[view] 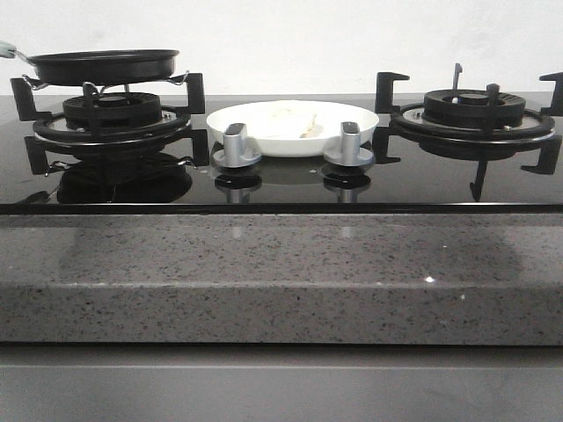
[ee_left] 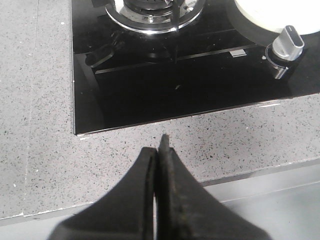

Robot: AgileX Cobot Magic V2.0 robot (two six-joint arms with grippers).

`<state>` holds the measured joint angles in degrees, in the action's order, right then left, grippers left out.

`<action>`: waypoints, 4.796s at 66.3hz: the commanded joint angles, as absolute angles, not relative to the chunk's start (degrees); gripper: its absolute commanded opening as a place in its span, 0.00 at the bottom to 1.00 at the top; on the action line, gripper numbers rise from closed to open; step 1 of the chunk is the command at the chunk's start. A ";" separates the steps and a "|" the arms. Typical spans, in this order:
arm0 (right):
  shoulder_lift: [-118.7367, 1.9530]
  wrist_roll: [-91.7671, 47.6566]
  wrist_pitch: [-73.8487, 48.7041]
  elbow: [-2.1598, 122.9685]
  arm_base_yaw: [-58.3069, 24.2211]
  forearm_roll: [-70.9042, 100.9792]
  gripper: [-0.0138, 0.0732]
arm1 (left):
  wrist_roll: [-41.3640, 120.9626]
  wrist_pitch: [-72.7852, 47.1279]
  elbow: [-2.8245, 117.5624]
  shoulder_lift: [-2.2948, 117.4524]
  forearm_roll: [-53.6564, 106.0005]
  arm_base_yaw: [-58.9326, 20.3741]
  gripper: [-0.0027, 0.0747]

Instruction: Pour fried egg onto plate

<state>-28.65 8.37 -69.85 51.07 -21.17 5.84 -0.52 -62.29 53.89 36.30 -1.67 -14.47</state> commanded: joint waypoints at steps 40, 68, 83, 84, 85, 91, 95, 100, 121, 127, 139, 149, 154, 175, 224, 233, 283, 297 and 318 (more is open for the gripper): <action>-28.94 8.17 -67.08 52.27 -21.08 5.34 0.03 | -0.92 -41.63 41.07 26.87 1.19 -9.05 0.01; -28.94 8.17 -67.08 52.27 -21.08 5.34 0.03 | -0.92 -3.09 4.56 1.82 10.01 -1.89 0.01; -28.94 8.17 -67.07 52.27 -21.08 5.34 0.03 | -0.92 1.75 -0.67 -1.05 8.49 -2.13 0.01; -28.94 8.17 -67.13 52.27 -21.08 5.34 0.03 | -0.92 1.75 -0.67 -1.05 8.10 -2.25 0.01; -28.94 8.17 -67.07 52.27 -21.08 5.34 0.03 | -0.92 1.75 -0.67 -1.05 7.86 -2.26 0.01; -28.94 8.17 -67.07 52.27 -21.08 5.34 0.03 | -0.92 1.85 -0.67 -1.05 5.40 -3.02 0.01; -28.94 8.17 -67.07 52.27 -21.08 5.34 0.03 | -0.92 1.85 -0.67 -1.05 5.19 -3.50 0.01; -28.99 8.17 -67.08 52.27 -21.08 5.34 0.03 | -0.92 1.85 -0.67 -1.05 5.30 -3.63 0.01; -28.99 8.17 -67.08 52.27 -21.08 5.34 0.03 | -0.92 2.15 -0.67 -0.98 5.95 -3.63 0.01; -28.99 8.17 -67.08 52.27 -21.08 5.34 0.03 | -0.92 2.15 -0.67 -0.98 5.95 -3.63 0.01; -28.99 8.17 -67.08 52.27 -21.08 5.34 0.03 | -0.92 2.15 -0.67 -0.98 5.95 -3.63 0.01; -28.99 8.17 -67.08 52.27 -21.08 5.34 0.03 | -0.92 2.15 -0.67 -0.98 5.95 -3.63 0.01; -28.99 8.17 -67.08 52.27 -21.08 5.34 0.03 | -0.92 2.15 -0.67 -0.98 5.95 -3.63 0.01; -28.88 8.17 -67.08 52.27 -21.08 5.28 0.03 | -0.92 2.15 -0.67 -0.98 5.95 -3.63 0.01; -5.84 -1.60 -12.67 14.27 -0.43 3.23 0.03 | -0.92 2.15 -0.67 -0.98 5.95 -3.63 0.01; -1.32 -1.60 -4.06 6.29 1.70 3.23 0.03 | -0.92 2.15 -0.67 -0.98 5.95 -3.63 0.01; 1.66 -1.53 1.89 -1.09 0.70 3.23 0.03 | -0.92 2.15 -0.67 -0.98 5.95 -3.63 0.01; 1.66 -1.53 1.19 -1.09 0.87 3.23 0.03 | -0.92 2.15 -0.67 -0.98 5.95 -3.63 0.01; 1.66 -1.53 1.14 -1.09 1.66 3.23 0.03 | -0.92 2.15 -0.67 -0.98 5.95 -3.63 0.01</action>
<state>0.55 -0.77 -3.08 -1.54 0.96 3.18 -0.62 -2.75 -0.35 -0.23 5.57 -3.12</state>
